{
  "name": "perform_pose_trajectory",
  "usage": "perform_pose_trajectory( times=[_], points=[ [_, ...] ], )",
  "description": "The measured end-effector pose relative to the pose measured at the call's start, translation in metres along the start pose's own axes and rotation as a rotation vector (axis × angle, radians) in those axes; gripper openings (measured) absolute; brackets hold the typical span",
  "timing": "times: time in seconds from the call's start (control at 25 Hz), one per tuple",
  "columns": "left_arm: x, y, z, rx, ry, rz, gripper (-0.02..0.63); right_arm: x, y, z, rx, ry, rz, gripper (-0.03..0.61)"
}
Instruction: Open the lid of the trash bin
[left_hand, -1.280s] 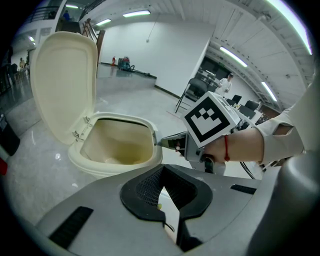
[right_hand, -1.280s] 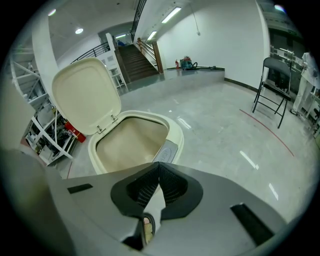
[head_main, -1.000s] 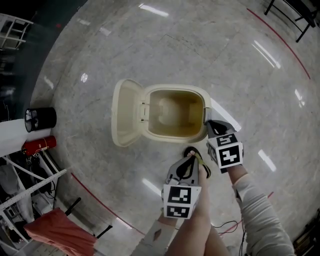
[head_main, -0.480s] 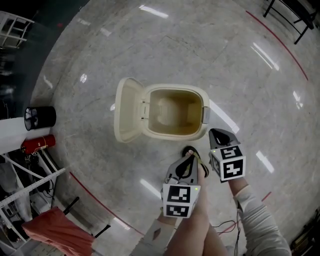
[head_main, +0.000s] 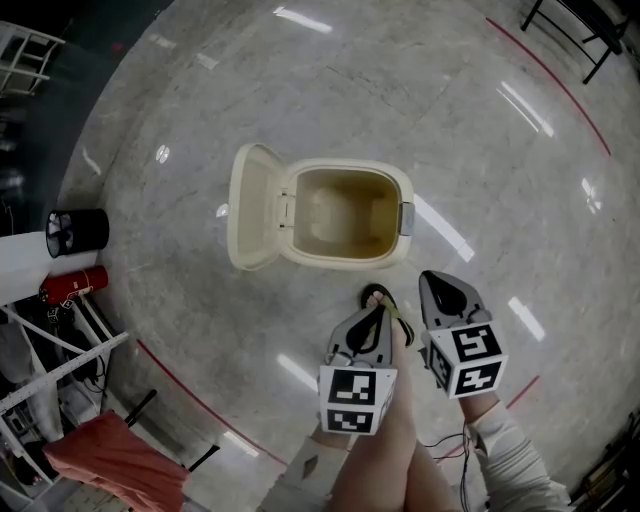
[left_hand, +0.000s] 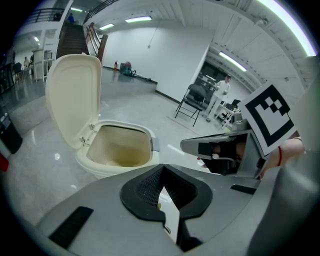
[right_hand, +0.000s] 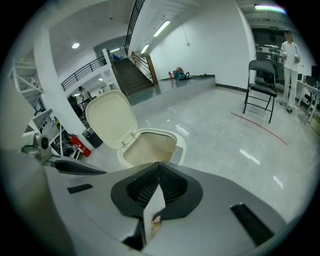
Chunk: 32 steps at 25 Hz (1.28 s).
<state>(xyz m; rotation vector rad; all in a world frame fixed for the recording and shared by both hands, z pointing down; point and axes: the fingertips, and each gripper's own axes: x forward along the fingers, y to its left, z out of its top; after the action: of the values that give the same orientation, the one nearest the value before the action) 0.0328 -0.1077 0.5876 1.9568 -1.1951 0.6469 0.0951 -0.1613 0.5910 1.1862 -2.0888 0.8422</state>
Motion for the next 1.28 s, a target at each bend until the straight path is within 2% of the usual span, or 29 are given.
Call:
perform_pose_trajectory(
  times=[0.36,0.52,0.84,1.28],
  points=[
    [-0.021,-0.009,-0.002,0.007,-0.008,-0.006,0.005,-0.045,0.020,0.006,0.001,-0.068,0.014,0.000],
    [-0.029,-0.014,-0.008,0.021,0.002,-0.014,0.005,-0.058,0.030,-0.001,-0.019,-0.064,0.036,0.000],
    [-0.039,-0.015,-0.016,0.025,0.011,-0.007,0.005,-0.069,0.042,-0.010,-0.021,-0.052,0.061,0.000],
    [-0.041,-0.014,-0.010,0.025,-0.003,-0.002,0.005,-0.069,0.050,0.007,-0.031,-0.068,0.081,0.000]
  ],
)
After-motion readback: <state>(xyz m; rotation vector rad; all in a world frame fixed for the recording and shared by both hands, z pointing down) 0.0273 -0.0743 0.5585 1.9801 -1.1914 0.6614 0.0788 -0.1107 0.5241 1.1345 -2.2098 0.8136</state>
